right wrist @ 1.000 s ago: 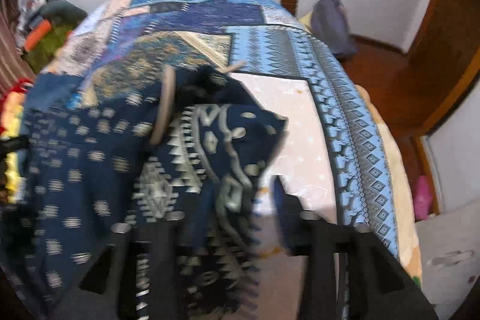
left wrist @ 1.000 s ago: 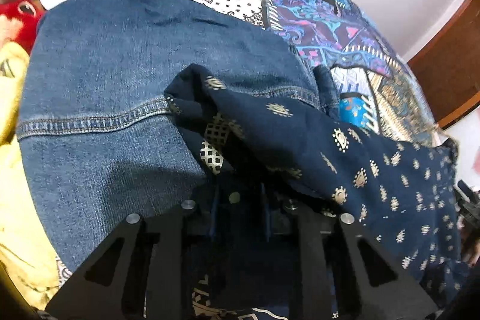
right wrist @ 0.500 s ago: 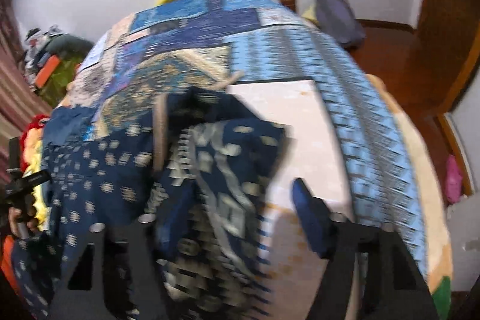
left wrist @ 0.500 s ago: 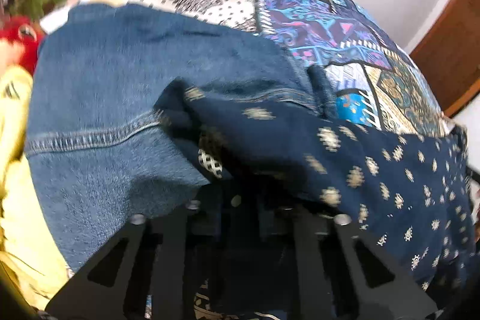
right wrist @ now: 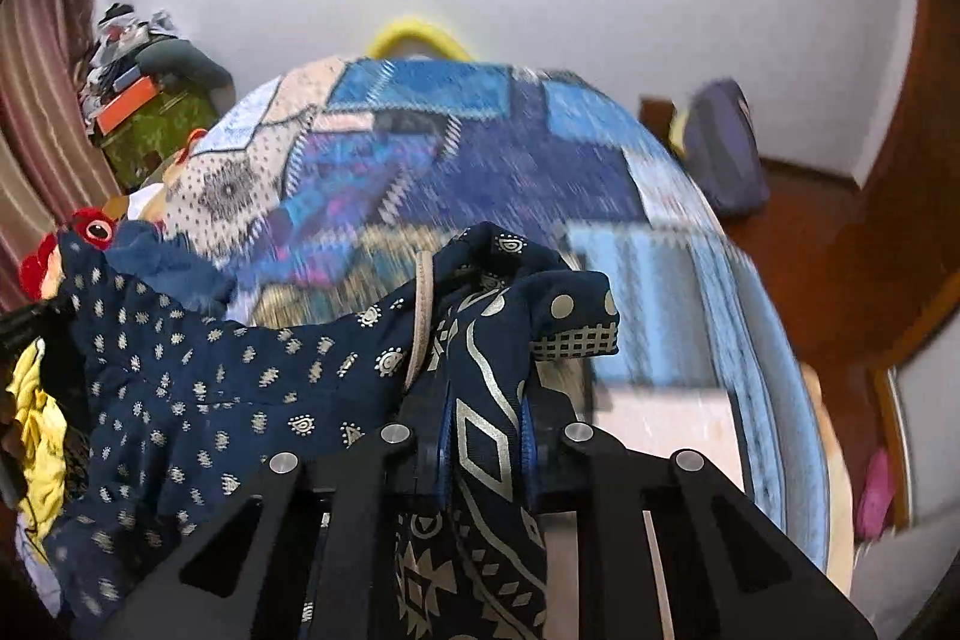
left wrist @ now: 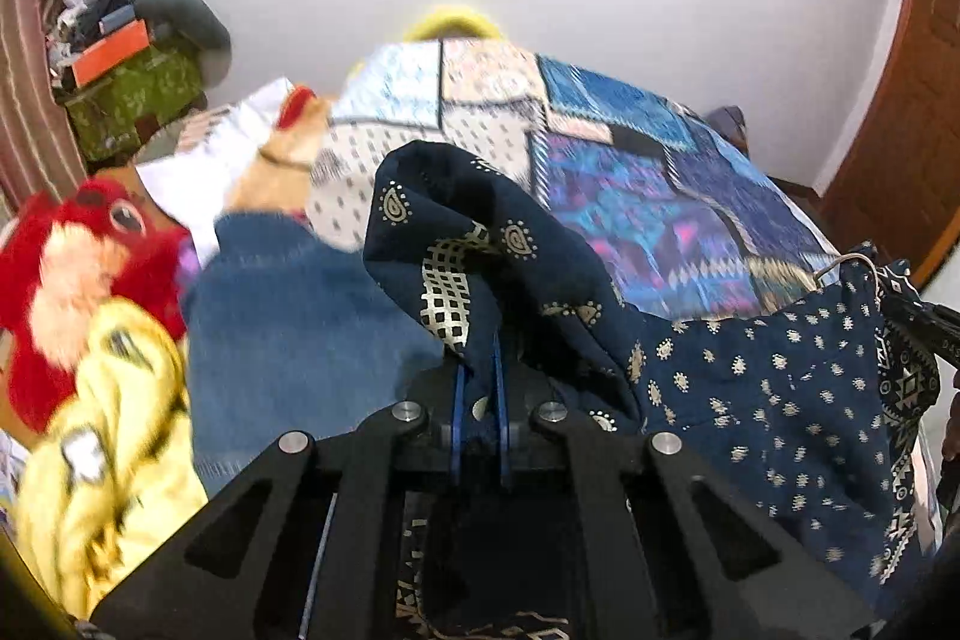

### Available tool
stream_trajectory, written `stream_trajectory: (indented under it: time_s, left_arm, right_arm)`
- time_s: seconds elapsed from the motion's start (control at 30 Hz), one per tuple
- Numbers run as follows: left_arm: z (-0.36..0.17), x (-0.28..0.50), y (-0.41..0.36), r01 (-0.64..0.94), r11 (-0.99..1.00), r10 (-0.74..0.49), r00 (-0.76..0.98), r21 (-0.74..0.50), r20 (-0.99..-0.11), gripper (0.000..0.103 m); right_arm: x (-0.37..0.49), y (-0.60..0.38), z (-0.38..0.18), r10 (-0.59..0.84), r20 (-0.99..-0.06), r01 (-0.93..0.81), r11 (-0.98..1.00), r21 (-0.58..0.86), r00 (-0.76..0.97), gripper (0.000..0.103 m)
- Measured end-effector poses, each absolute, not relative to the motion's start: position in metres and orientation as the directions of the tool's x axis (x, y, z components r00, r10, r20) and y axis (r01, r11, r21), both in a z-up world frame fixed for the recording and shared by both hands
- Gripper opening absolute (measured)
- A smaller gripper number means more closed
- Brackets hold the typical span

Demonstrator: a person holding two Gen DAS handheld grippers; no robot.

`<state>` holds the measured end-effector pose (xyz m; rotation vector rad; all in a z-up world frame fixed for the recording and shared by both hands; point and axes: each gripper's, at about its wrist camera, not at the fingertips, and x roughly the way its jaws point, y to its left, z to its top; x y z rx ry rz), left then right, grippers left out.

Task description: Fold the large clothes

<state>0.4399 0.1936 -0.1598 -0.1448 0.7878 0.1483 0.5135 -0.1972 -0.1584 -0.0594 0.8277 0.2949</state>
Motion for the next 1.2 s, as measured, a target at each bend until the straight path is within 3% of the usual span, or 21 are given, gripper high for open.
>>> stream_trajectory:
  time_s: [0.43, 0.47, 0.53, 0.57, 0.6, 0.8, 0.87, 0.93, 1.2]
  left_arm:
    - [-0.249, 0.511, 0.250, -0.318, 0.948, 0.170, 0.520, -0.005, -0.837, 0.009]
    - [-0.255, 0.512, 0.250, -0.320, 0.947, 0.183, 0.510, 0.012, -0.841, 0.010]
    - [-0.259, 0.509, 0.249, -0.320, 0.947, 0.196, 0.524, 0.022, -0.829, 0.013]
    - [-0.257, 0.508, 0.248, -0.320, 0.947, 0.203, 0.525, 0.030, -0.827, 0.013]
    - [-0.256, 0.506, 0.246, -0.315, 0.948, 0.207, 0.523, 0.038, -0.827, 0.013]
    - [-0.235, 0.480, 0.228, -0.241, 0.964, 0.224, 0.519, 0.110, -0.825, 0.019]
    - [-0.222, 0.465, 0.222, -0.228, 0.967, 0.218, 0.520, 0.112, -0.826, 0.039]
    - [-0.208, 0.448, 0.217, -0.220, 0.970, 0.209, 0.539, 0.103, -0.816, 0.046]
    - [-0.155, 0.366, 0.194, -0.152, 0.987, 0.138, 0.610, 0.055, -0.781, 0.055]
  right_arm:
    - [0.598, -0.161, -0.216, 0.134, -0.798, -0.273, 0.961, -0.040, 0.587, 0.017]
    - [0.596, -0.162, -0.218, 0.125, -0.795, -0.279, 0.959, -0.057, 0.593, 0.021]
    - [0.593, -0.162, -0.221, 0.050, -0.787, -0.254, 0.957, -0.138, 0.615, 0.048]
    - [0.592, -0.163, -0.221, -0.018, -0.774, -0.221, 0.954, -0.202, 0.633, 0.076]
    - [0.590, -0.166, -0.221, -0.058, -0.758, -0.198, 0.950, -0.242, 0.650, 0.087]
    - [0.564, -0.184, -0.207, 0.001, -0.792, -0.247, 0.950, -0.189, 0.611, 0.087]
    - [0.544, -0.185, -0.196, 0.002, -0.786, -0.265, 0.942, -0.205, 0.618, 0.087]
    - [0.522, -0.184, -0.185, 0.016, -0.780, -0.286, 0.935, -0.210, 0.626, 0.087]
    - [0.424, -0.184, -0.126, 0.157, -0.762, -0.341, 0.936, -0.088, 0.628, 0.087]
